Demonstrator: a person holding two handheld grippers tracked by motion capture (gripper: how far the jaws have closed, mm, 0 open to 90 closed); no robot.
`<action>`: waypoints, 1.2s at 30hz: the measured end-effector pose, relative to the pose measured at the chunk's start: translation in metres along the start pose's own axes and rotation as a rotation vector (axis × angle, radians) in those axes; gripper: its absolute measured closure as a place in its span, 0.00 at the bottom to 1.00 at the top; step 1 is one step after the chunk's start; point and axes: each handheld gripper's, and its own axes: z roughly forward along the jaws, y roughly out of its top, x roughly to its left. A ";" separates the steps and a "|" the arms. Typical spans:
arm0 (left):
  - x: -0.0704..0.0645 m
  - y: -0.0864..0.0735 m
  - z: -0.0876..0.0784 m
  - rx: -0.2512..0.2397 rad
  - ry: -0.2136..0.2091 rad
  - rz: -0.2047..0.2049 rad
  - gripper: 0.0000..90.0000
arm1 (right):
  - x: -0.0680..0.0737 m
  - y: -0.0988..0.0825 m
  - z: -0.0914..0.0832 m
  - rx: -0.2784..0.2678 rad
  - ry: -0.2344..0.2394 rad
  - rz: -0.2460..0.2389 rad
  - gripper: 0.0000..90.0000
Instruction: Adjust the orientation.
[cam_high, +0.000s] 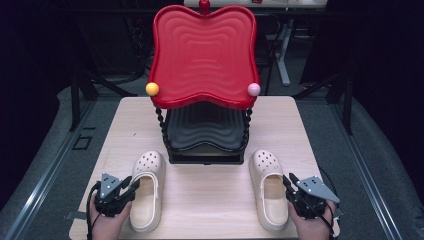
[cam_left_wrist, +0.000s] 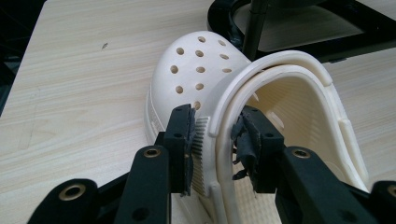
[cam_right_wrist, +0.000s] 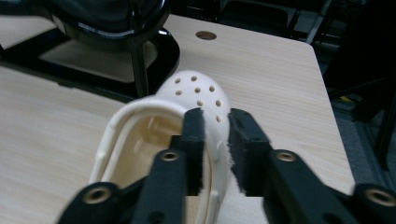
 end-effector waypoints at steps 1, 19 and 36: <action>0.000 0.000 0.000 -0.002 0.000 -0.002 0.74 | -0.001 0.001 0.002 0.002 0.004 0.012 0.91; -0.001 0.001 -0.002 -0.007 -0.005 0.000 0.74 | -0.001 -0.007 0.015 0.098 0.008 -0.029 0.76; -0.002 0.000 -0.004 0.000 0.005 -0.011 0.73 | 0.008 -0.011 0.029 0.183 -0.068 -0.083 0.82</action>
